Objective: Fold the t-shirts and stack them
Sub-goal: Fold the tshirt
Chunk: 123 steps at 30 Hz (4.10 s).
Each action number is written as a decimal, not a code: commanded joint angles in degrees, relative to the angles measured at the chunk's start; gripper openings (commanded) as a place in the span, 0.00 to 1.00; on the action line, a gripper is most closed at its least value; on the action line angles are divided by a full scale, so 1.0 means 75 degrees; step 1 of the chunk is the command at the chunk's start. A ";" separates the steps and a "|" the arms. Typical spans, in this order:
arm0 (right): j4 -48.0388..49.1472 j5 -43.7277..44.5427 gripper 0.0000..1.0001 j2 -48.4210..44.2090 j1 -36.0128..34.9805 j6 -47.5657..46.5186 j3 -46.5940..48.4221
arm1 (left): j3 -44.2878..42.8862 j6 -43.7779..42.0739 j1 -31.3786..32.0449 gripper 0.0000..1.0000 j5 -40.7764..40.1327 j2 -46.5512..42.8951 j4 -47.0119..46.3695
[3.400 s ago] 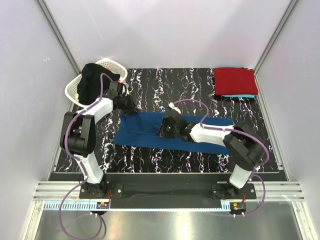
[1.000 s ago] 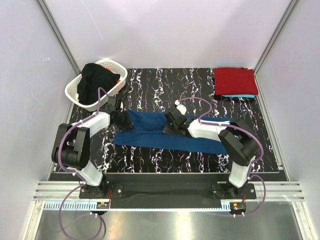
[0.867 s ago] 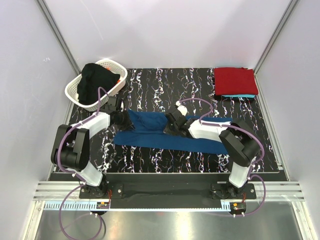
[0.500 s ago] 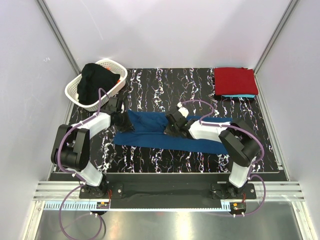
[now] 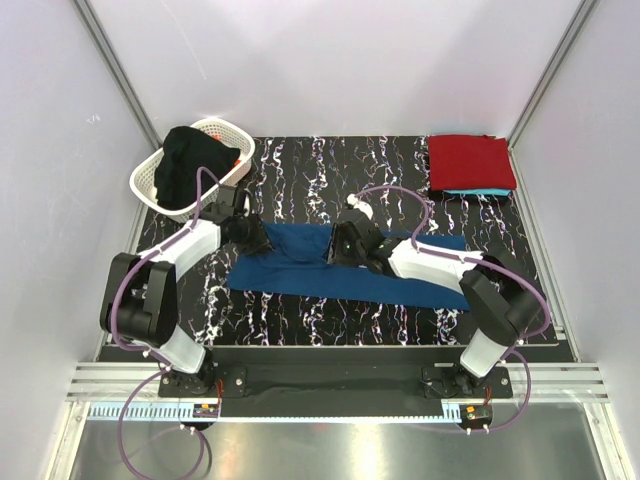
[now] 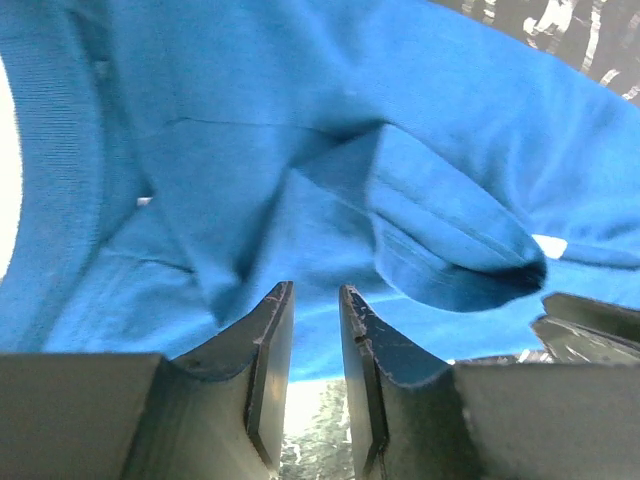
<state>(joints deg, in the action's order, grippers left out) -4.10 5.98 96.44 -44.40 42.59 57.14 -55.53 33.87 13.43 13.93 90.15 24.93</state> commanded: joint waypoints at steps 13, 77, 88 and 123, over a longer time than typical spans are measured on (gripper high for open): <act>-0.0028 -0.1712 0.54 0.0219 0.0202 -0.3205 0.0665 | -0.0682 -0.0074 0.0295 0.27 0.0533 0.0741 -0.0476; 0.1954 -0.3141 0.24 0.1545 0.1526 -0.0780 0.0114 | -0.1491 -0.0414 0.0283 0.35 -0.0639 0.1458 0.0085; 0.0711 -0.2883 0.25 0.0618 0.1514 -0.0429 0.0419 | -0.0835 -0.0403 0.0436 0.35 -0.0089 0.0460 0.0063; 0.1461 -0.3867 0.04 0.1883 0.1737 -0.0218 0.0455 | -0.1266 -0.0261 0.0284 0.36 -0.0908 0.0671 0.0355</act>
<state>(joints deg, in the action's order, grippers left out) 7.49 -23.27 113.01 -31.59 42.48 60.31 -58.17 33.17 16.82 9.50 95.85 26.96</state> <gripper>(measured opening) 0.039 0.355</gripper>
